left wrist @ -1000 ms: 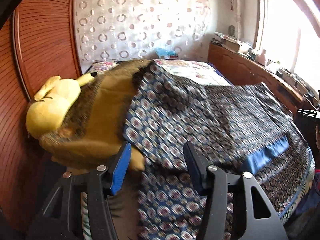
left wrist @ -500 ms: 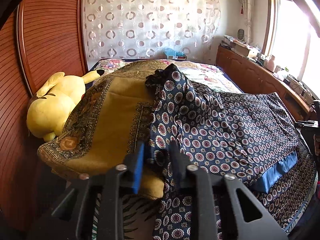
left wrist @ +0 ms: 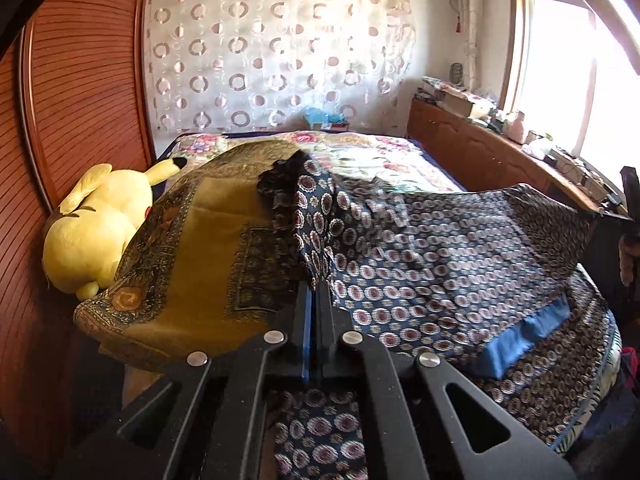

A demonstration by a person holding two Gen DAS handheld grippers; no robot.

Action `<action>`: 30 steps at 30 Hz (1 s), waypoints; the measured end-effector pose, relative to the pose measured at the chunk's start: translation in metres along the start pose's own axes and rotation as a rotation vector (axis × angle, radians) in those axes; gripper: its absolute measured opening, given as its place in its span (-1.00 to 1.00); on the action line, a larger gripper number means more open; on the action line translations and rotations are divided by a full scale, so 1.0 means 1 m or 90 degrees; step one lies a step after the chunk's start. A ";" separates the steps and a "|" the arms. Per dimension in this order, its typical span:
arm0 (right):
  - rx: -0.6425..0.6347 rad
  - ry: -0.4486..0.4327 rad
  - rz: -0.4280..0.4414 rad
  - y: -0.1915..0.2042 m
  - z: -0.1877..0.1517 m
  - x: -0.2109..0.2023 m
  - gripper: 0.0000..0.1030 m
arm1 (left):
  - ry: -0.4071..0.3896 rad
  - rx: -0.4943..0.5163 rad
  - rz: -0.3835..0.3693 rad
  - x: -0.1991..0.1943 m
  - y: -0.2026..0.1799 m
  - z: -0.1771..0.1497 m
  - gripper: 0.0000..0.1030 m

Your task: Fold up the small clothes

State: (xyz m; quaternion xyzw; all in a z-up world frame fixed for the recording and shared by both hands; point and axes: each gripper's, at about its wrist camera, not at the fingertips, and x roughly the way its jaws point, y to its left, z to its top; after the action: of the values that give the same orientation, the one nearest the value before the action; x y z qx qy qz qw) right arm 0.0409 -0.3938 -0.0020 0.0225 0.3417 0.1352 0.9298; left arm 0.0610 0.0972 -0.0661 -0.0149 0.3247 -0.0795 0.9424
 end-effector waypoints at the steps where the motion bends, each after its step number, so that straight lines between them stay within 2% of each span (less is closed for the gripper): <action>1: 0.006 -0.017 0.002 0.000 0.002 -0.008 -0.99 | -0.004 0.000 -0.002 -0.004 -0.001 -0.001 -0.96; 5: 0.022 -0.049 0.011 -0.003 0.000 -0.026 -0.99 | -0.009 -0.009 -0.018 -0.022 -0.002 -0.008 -0.96; 8: 0.023 -0.048 0.002 -0.005 -0.019 -0.030 -0.99 | 0.002 -0.023 -0.025 -0.029 0.005 -0.018 -0.96; 20: 0.064 0.027 -0.035 -0.025 -0.078 -0.034 -0.99 | 0.083 -0.057 -0.021 -0.022 0.027 -0.068 -0.96; 30: 0.088 0.041 -0.047 -0.027 -0.094 -0.042 -0.99 | 0.115 -0.056 -0.014 -0.031 0.031 -0.090 -0.96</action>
State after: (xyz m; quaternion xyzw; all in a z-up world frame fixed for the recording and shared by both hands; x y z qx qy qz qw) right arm -0.0430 -0.4357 -0.0511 0.0693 0.3805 0.0774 0.9189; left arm -0.0138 0.1351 -0.1211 -0.0529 0.4111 -0.0766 0.9068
